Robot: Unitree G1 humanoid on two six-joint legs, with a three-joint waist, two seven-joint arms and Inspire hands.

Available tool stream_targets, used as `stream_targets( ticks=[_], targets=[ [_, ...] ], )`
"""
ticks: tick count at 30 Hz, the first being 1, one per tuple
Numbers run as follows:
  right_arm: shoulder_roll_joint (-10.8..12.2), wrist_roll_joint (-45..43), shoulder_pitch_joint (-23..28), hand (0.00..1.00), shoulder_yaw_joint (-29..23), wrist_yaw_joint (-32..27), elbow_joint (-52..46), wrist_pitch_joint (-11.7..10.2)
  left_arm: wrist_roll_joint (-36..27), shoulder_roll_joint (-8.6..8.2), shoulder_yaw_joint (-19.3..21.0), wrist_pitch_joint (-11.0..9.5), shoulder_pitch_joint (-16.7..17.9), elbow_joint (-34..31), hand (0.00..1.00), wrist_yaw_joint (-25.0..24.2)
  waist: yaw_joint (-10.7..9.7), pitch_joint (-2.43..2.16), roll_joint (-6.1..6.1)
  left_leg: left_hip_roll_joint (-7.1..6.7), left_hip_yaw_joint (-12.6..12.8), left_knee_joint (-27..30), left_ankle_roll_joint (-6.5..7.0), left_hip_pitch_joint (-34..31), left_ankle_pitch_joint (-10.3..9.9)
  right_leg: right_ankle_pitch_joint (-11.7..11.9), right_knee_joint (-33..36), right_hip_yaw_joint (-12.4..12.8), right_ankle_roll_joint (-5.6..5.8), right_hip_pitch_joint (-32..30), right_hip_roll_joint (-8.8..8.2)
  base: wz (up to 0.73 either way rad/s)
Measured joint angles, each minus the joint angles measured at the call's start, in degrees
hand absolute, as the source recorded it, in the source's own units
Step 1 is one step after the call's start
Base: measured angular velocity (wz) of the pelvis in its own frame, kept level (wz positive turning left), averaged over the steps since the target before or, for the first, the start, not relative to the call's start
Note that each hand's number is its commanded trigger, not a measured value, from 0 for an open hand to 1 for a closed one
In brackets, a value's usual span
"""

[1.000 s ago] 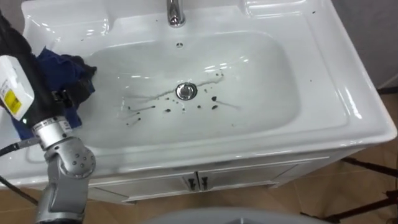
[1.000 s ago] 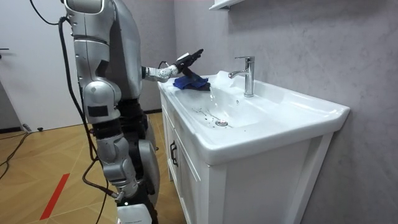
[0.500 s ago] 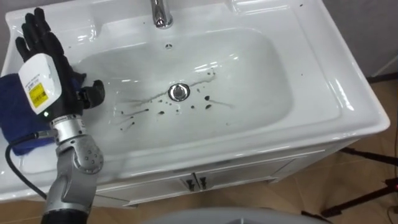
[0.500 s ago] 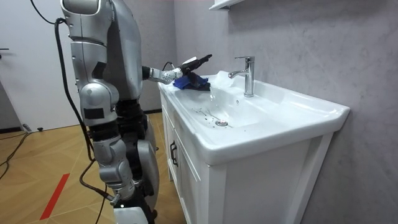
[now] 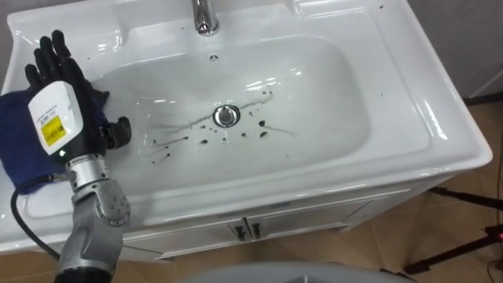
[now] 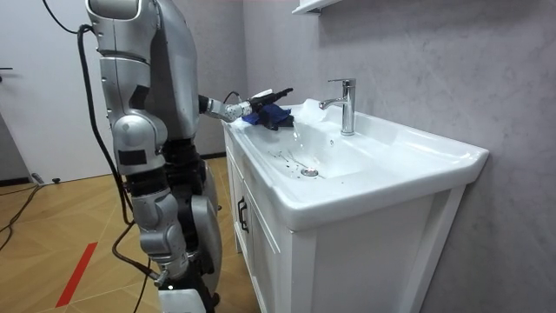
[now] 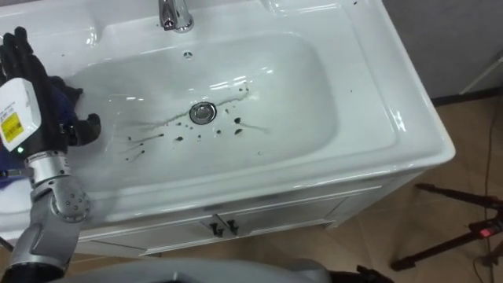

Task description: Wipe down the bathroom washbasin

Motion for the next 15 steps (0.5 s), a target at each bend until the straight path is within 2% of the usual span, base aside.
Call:
stream_targets(
  ticks=[4,12,15],
  targets=[
    [-0.02,0.11,0.51,0.00,-0.54,-0.04,-0.08,0.32,-0.17,0.03,0.71,0.59,-0.02,3.54,0.00,1.02,0.16,-0.58,0.26,0.00,0.00,-0.01,0.00,0.34,0.00,0.02,-0.01,-0.01,-0.01,0.23,-0.01,-0.02],
    [-0.32,0.67,0.47,0.00,-0.52,-0.08,-0.02,0.94,-0.16,0.03,2.48,1.44,-0.01,6.23,0.00,1.11,0.34,-0.82,0.62,0.01,-0.09,-0.03,0.00,0.40,0.00,0.05,0.11,-0.68,-0.03,0.43,-0.05,0.04],
    [-0.33,0.64,0.51,0.00,-0.51,-0.10,-0.04,1.70,-0.16,-0.04,2.48,2.21,0.07,7.03,0.00,1.11,1.24,-0.82,0.50,0.02,-0.14,-0.03,0.00,0.13,0.00,0.08,0.04,-0.95,0.01,0.32,-0.04,0.07]
  ],
)
